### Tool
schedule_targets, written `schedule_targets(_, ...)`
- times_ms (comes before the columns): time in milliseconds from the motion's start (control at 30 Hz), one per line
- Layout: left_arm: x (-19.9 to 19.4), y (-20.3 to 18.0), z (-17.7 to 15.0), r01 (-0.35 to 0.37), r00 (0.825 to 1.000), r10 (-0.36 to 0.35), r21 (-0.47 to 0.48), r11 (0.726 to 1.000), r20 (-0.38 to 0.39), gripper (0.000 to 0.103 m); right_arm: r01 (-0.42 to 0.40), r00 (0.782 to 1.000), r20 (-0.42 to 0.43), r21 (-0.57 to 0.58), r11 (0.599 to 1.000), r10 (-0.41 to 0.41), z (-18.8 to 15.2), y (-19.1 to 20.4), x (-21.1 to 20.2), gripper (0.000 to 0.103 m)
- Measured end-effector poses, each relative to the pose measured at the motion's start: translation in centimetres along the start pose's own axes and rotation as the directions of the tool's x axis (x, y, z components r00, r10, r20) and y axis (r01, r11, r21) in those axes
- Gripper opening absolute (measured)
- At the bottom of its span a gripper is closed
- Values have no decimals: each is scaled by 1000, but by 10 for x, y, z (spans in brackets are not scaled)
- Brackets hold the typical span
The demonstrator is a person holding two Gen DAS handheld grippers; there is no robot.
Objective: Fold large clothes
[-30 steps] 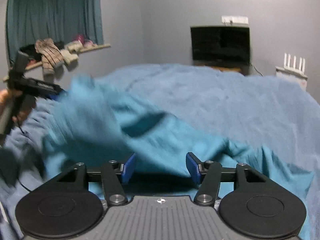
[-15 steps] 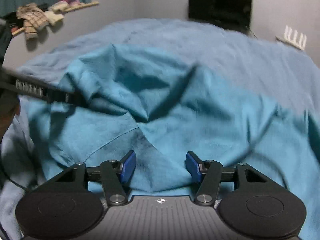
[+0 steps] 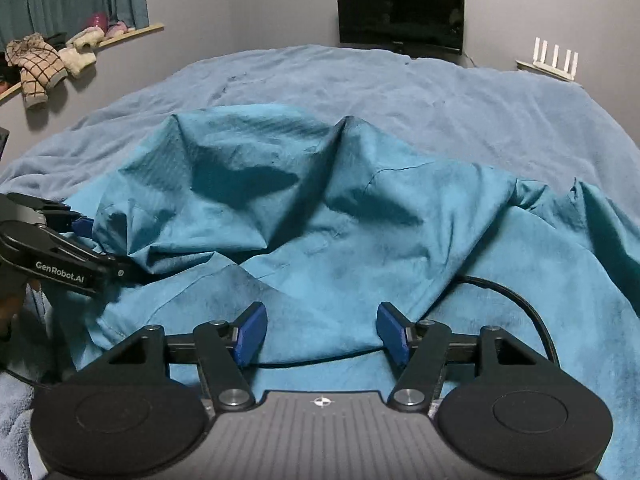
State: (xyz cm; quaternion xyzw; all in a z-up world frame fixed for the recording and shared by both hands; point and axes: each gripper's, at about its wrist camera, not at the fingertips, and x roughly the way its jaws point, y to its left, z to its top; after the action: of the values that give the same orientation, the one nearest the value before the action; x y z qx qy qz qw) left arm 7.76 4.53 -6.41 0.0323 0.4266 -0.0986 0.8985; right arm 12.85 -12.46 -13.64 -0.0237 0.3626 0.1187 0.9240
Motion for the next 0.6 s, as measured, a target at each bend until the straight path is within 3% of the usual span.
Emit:
schedule_targets(133, -8, 2, 6, -19, 1000, 19, -35, 999, 12, 83, -8, 1000, 13, 14, 1000, 8, 2, -4, -7, 64)
schedule_targets(233, -41, 4, 13, -57, 984, 69, -80, 995, 162, 83, -12, 997, 72, 49, 999, 8, 1, -9, -26, 65)
schedule_targets(333, -80, 0, 18, -45, 927, 82, -107, 993, 365, 83, 43, 988, 149, 41, 998, -48, 0, -11, -42, 66)
schedule_targets(400, -97, -6, 20, 36, 891, 13, -101, 994, 454, 83, 63, 976, 204, 60, 996, -74, -1, -20, -53, 66)
schedule_targets(433, -100, -10, 20, 83, 883, -35, -82, 993, 468, 83, 86, 970, 219, 81, 993, -102, -1, -26, -57, 66)
schedule_targets(467, -98, -15, 21, 131, 884, -93, -52, 990, 458, 83, 111, 965, 228, 102, 989, -132, 0, -32, -58, 66)
schedule_targets(533, -80, -27, 22, 175, 913, -163, 1, 985, 374, 83, 160, 958, 216, 143, 977, -189, 0, -46, -60, 65)
schedule_targets(600, -57, -33, 17, 129, 941, -128, 18, 992, 315, 83, 191, 956, 189, 172, 966, -223, 1, -58, -58, 64)
